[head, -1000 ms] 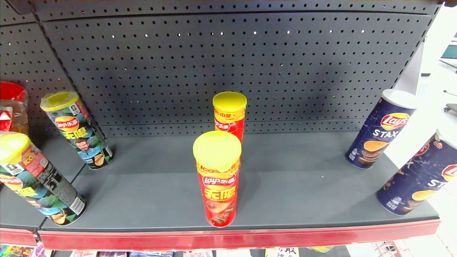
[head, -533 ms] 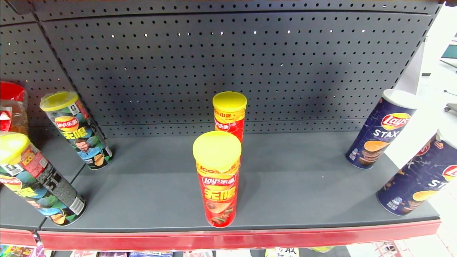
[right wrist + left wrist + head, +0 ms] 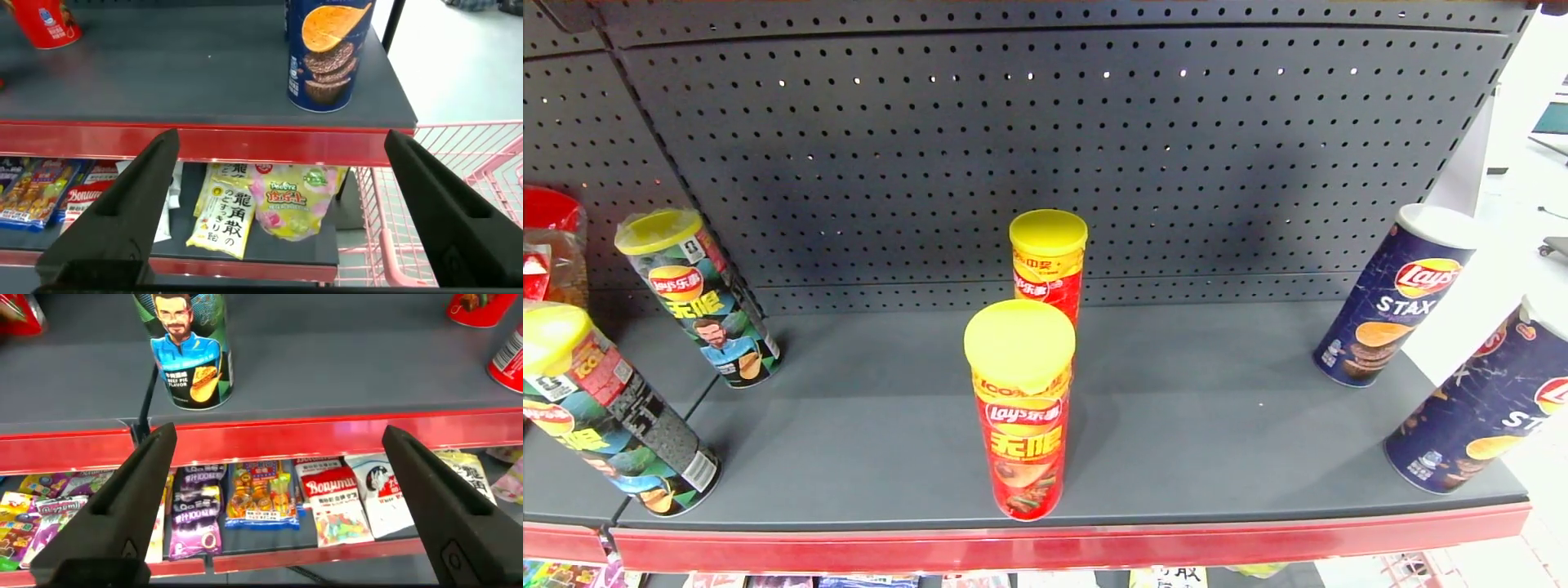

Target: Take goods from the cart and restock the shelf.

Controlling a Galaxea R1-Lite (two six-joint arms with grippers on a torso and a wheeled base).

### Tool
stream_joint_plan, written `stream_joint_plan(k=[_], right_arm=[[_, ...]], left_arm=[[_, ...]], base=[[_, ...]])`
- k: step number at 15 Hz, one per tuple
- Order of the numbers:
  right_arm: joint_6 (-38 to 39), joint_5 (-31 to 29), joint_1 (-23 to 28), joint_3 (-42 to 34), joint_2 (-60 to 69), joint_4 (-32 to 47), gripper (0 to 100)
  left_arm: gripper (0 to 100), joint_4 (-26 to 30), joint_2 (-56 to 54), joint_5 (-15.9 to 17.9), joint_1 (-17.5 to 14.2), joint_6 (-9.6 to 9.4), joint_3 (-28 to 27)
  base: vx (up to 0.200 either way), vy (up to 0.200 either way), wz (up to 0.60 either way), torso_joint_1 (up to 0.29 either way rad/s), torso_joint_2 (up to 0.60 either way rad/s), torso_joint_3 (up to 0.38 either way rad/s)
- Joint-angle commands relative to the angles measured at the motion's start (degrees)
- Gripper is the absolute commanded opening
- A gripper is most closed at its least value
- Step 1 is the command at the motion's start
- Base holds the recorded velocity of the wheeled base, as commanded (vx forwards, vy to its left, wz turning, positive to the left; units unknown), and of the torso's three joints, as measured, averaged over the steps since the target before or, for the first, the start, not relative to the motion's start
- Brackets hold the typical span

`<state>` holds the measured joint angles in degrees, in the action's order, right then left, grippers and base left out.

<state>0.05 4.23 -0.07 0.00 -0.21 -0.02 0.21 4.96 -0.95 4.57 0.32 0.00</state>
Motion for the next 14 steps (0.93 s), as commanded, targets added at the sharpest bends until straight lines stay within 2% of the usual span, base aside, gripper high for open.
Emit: stream_joint_plan(k=[1, 14], right_arm=[[0.0, -0.1, 0.0, 0.0, 0.1, 0.0, 100], [-0.1, -0.6, 0.0, 0.0, 0.1, -0.1, 100]], left_arm=[[100, 0.0, 0.3, 0.1, 0.0, -0.05, 0.0], [100, 0.0, 0.3, 0.2, 0.0, -0.14, 0.0]], base=[[0.0, 0.0, 0.0, 0.0, 0.0, 0.0], [0.0, 0.0, 0.0, 0.0, 0.0, 0.0]])
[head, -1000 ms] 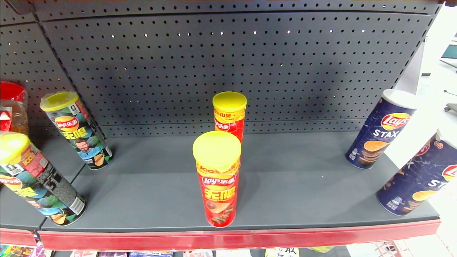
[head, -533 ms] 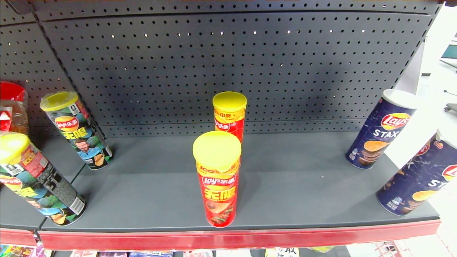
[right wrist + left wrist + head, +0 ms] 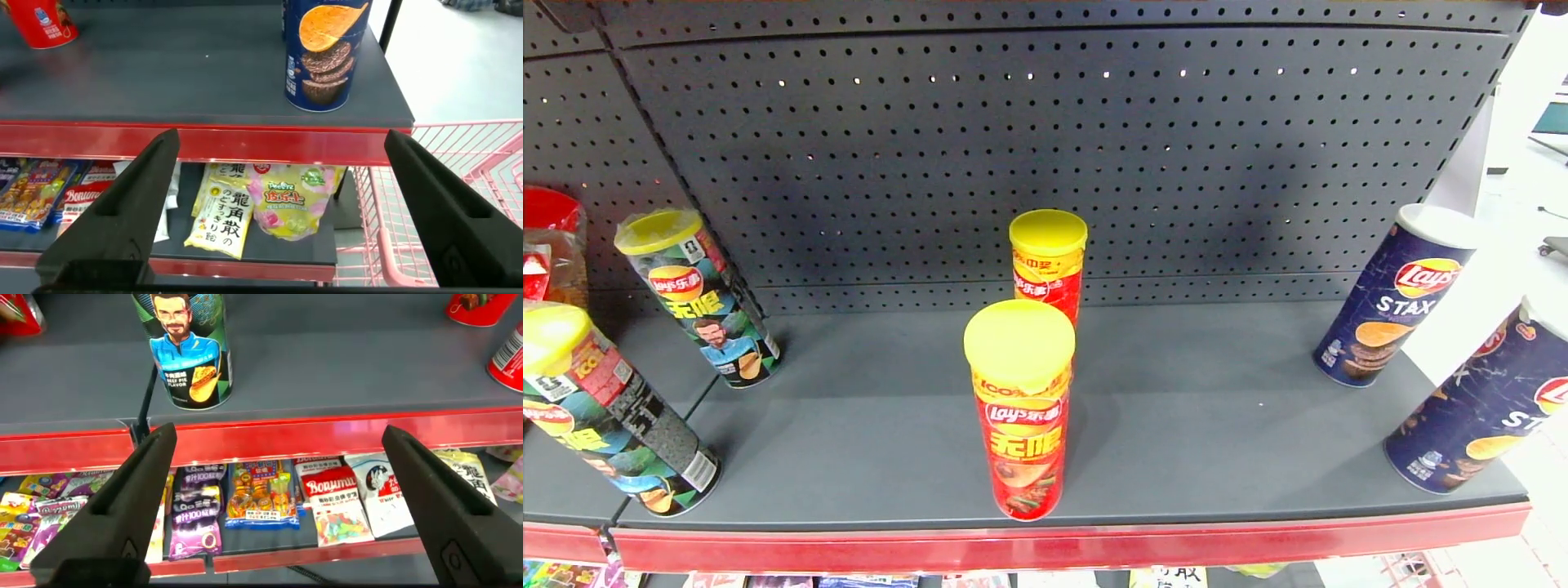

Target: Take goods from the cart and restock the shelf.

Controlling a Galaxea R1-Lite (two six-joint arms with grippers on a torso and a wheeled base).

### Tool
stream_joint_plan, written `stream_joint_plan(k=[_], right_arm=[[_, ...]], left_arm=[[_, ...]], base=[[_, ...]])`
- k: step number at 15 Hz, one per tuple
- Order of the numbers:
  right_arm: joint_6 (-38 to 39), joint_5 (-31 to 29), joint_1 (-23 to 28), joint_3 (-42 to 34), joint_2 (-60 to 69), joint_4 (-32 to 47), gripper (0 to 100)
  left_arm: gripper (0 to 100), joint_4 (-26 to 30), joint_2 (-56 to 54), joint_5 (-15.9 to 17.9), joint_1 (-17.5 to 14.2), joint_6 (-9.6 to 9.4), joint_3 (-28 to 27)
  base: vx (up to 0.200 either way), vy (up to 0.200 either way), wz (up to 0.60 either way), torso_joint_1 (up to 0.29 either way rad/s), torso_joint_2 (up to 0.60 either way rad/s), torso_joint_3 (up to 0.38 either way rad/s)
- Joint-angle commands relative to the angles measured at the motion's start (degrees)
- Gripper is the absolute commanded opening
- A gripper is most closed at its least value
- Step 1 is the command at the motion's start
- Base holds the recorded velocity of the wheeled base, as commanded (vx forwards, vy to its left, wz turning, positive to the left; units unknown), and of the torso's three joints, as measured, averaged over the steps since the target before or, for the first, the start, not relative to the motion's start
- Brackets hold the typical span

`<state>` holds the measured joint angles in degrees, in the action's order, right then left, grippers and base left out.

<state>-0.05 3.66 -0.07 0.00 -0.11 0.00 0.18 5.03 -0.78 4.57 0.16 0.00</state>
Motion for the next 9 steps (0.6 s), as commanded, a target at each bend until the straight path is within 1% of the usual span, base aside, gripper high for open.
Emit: stream_joint_plan(k=[1, 6, 9], right_arm=[[0.0, -0.1, 0.0, 0.0, 0.0, 0.0, 100], [-0.2, -0.1, 0.0, 0.0, 0.0, 0.0, 100], [0.0, -0.1, 0.0, 0.0, 0.0, 0.0, 100]], left_arm=[[100, 0.0, 0.2, 0.0, 0.0, 0.02, 0.0], [100, 0.0, 0.2, 0.1, 0.0, 0.02, 0.0], [100, 0.1, 0.2, 0.1, 0.0, 0.02, 0.0]], base=[[0.0, 0.0, 0.0, 0.0, 0.0, 0.0], [0.0, 0.0, 0.0, 0.0, 0.0, 0.0], [-0.2, 0.0, 0.0, 0.009, 0.0, 0.001]])
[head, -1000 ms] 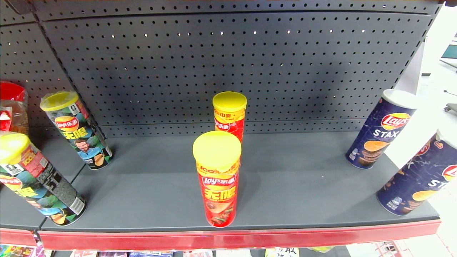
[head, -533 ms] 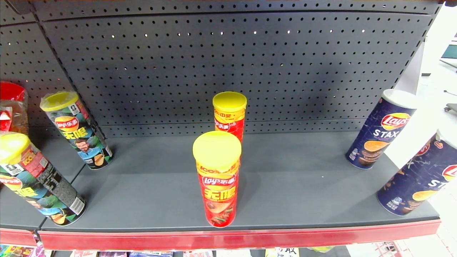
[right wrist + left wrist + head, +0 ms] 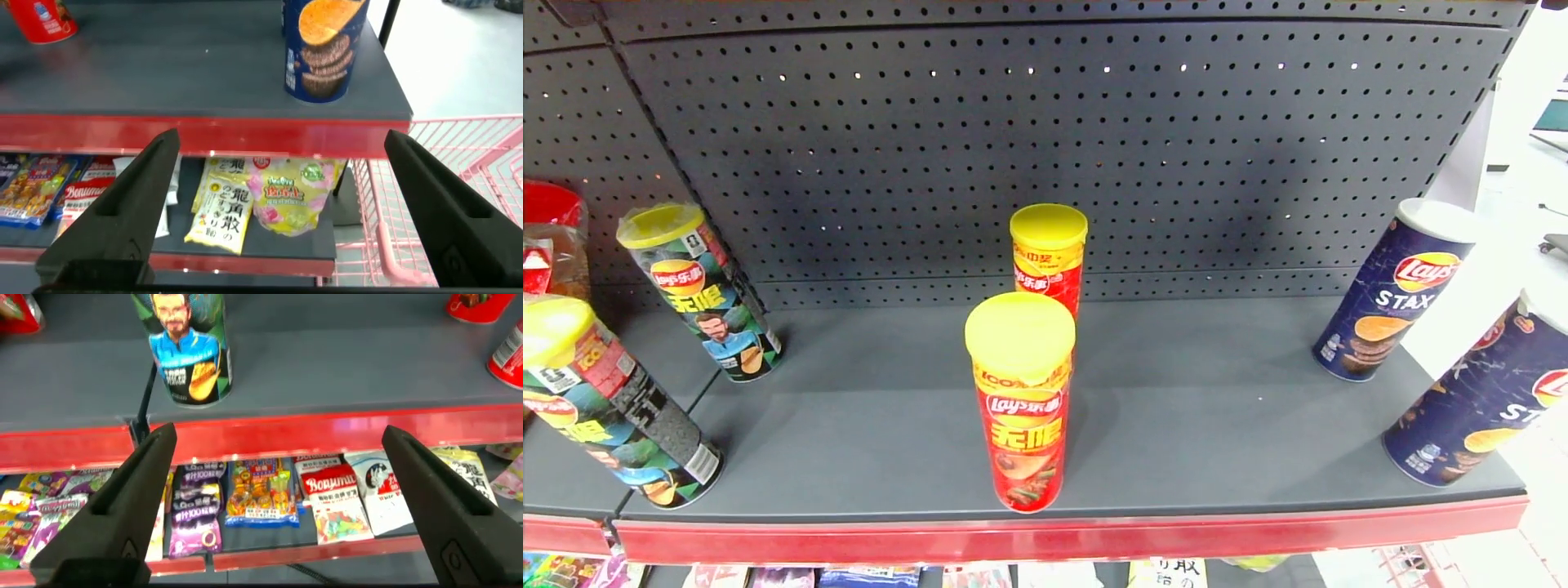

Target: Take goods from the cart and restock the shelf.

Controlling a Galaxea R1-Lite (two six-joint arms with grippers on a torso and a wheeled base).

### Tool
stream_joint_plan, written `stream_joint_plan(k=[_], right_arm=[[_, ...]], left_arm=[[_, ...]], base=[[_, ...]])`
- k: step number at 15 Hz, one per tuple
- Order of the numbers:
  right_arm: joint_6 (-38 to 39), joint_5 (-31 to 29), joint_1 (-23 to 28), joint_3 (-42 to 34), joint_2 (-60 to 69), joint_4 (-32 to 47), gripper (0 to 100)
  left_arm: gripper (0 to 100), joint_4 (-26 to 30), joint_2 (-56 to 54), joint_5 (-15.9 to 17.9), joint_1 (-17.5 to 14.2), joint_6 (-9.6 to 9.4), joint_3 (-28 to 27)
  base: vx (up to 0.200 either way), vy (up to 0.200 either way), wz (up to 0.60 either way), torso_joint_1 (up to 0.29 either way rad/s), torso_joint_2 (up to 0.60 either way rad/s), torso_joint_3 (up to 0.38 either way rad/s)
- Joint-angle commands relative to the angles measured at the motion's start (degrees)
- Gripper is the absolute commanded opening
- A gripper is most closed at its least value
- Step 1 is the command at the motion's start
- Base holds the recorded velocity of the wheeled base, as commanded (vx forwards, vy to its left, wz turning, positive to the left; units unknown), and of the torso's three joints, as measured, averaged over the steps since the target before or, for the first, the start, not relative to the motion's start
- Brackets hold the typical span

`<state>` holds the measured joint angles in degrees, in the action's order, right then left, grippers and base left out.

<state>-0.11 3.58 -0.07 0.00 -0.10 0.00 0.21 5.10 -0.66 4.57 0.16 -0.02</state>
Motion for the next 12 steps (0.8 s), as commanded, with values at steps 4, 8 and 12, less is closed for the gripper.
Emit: stream_joint_plan(k=[4, 8, 12], right_arm=[[0.0, -0.1, 0.0, 0.0, 0.0, -0.1, 100], [0.1, 0.0, 0.0, 0.0, 0.0, 0.0, 100], [0.1, 0.0, 0.0, 0.0, 0.0, -0.1, 100]], left_arm=[[100, 0.0, 0.2, 0.0, 0.0, 0.02, 0.0], [100, 0.0, 0.2, 0.0, 0.0, 0.02, 0.0], [100, 0.1, 0.5, 0.0, 0.1, 0.02, 0.0]], base=[[-0.05, 0.0, 0.0, 0.005, 0.0, -0.001], [0.0, 0.0, 0.0, 0.0, 0.0, 0.0], [0.0, 0.0, 0.0, 0.0, 0.0, 0.0]])
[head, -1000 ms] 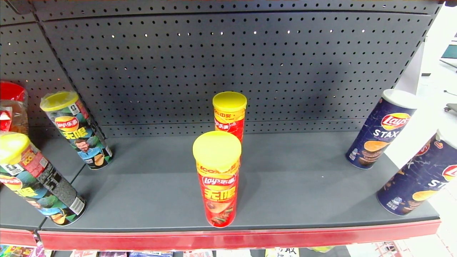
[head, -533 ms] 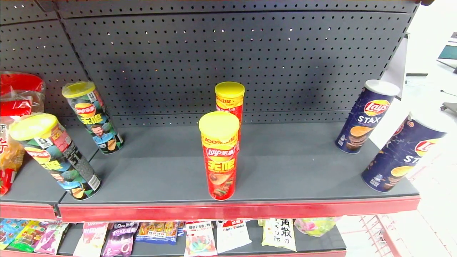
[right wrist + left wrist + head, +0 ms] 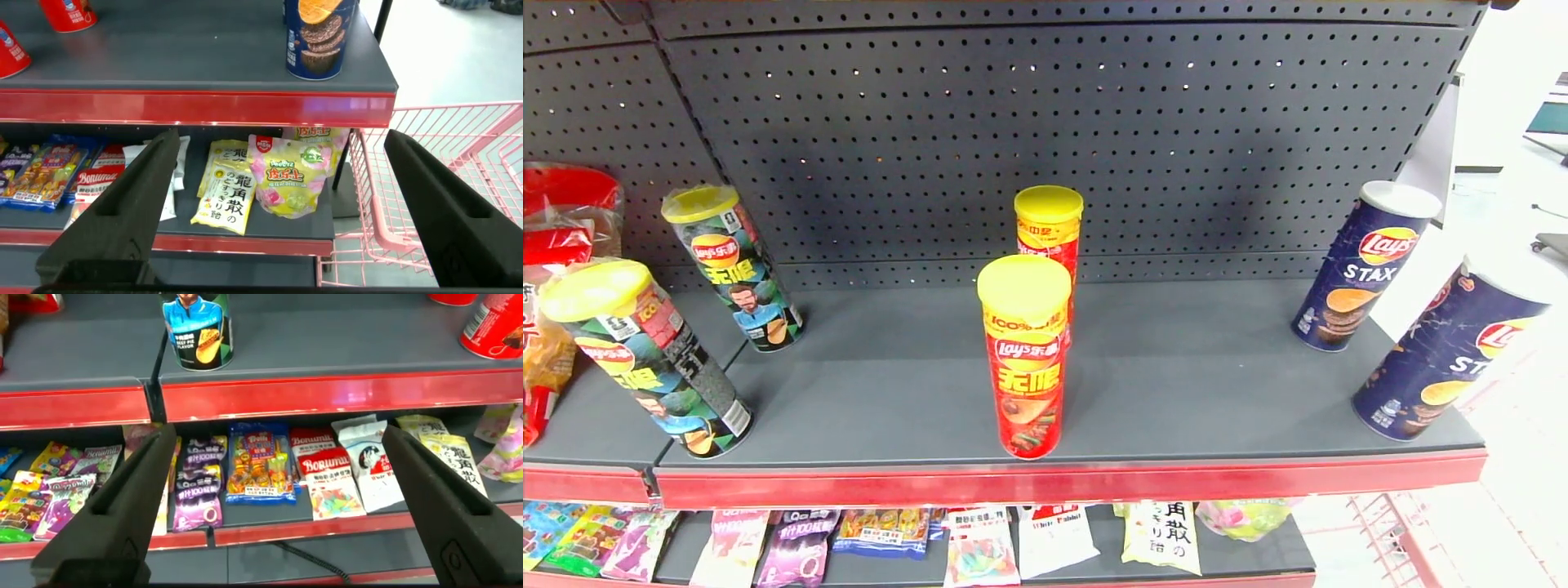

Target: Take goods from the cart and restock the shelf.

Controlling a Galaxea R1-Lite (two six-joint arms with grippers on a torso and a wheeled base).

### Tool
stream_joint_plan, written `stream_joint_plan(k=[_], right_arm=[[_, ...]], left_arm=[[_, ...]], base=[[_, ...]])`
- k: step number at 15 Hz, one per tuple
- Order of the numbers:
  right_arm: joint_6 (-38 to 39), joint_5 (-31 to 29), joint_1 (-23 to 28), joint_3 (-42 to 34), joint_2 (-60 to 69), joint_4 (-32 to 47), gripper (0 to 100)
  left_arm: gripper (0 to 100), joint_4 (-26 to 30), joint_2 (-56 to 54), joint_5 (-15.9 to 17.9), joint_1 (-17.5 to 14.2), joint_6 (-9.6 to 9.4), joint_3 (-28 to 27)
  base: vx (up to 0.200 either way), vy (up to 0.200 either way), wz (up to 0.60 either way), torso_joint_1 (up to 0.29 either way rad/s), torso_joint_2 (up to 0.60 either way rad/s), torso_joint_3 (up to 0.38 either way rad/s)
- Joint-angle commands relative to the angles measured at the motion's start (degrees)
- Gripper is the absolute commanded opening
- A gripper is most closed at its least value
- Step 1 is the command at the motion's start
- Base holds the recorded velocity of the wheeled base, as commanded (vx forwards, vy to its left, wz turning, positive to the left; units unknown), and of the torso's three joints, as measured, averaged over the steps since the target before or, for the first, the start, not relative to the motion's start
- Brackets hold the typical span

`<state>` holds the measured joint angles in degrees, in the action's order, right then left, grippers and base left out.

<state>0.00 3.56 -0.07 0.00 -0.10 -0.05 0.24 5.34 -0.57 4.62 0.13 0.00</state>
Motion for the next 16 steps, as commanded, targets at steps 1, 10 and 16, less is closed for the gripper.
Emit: stream_joint_plan(k=[1, 10, 16], right_arm=[[0.0, 0.0, 0.0, 0.0, 0.0, 0.0, 100], [0.0, 0.0, 0.0, 0.0, 0.0, 0.0, 100], [0.0, 0.0, 0.0, 0.0, 0.0, 0.0, 100]], left_arm=[[100, 0.0, 1.0, 0.2, 0.2, -0.13, 0.0], [100, 1.1, 43.0, 12.5, 7.6, -0.66, -30.8], [100, 0.5, 63.6, 9.8, 13.8, -5.93, -38.7]], base=[[0.0, 0.0, 0.0, 0.0, 0.0, 0.0], [0.0, 0.0, 0.0, 0.0, 0.0, 0.0], [0.0, 0.0, 0.0, 0.0, 0.0, 0.0]])
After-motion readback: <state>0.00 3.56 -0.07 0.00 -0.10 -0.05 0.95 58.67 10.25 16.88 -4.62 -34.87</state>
